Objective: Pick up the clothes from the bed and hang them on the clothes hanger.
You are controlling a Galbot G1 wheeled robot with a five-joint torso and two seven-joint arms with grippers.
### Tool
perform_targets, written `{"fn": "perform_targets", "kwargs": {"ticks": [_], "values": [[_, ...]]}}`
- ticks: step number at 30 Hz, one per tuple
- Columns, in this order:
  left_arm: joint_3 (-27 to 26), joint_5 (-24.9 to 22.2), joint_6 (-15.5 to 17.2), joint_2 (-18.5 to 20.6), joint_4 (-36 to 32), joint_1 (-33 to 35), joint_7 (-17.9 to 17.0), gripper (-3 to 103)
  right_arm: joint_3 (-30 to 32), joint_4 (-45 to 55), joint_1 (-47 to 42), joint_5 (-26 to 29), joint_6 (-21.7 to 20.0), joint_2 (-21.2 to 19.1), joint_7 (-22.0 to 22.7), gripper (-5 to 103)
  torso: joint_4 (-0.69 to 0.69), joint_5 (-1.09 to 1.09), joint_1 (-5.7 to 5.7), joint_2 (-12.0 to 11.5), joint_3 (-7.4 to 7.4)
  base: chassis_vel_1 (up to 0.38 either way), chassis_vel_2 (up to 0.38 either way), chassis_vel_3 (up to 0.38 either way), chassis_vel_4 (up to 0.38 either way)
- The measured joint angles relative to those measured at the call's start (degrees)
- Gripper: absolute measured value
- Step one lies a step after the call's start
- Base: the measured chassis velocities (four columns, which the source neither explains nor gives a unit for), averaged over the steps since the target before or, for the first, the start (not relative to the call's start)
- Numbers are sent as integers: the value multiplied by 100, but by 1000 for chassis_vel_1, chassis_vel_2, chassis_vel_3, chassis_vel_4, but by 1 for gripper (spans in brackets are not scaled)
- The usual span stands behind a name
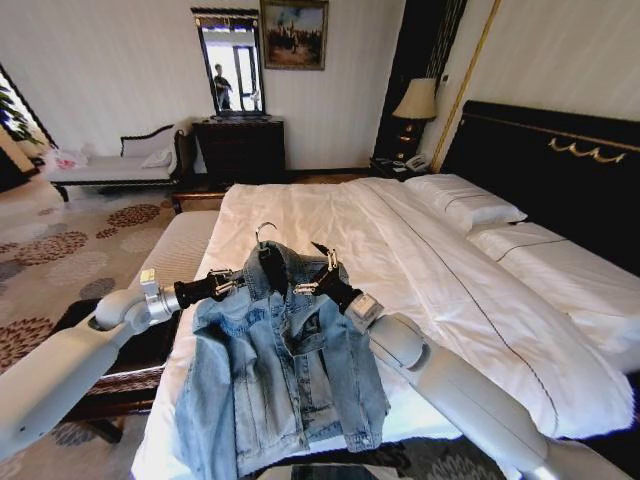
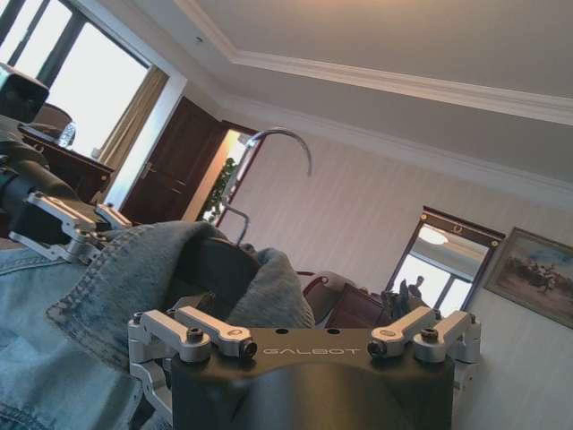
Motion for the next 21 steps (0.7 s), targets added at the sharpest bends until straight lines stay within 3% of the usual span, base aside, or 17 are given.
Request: {"fn": "perform_targets", "kwargs": {"ticks": [21], "values": [[25,2,48,12,-225,110,-30,18,-389,-718,378,-795,-567,259,196,100,0,0,0,0,0,0,0,0,0]]}}
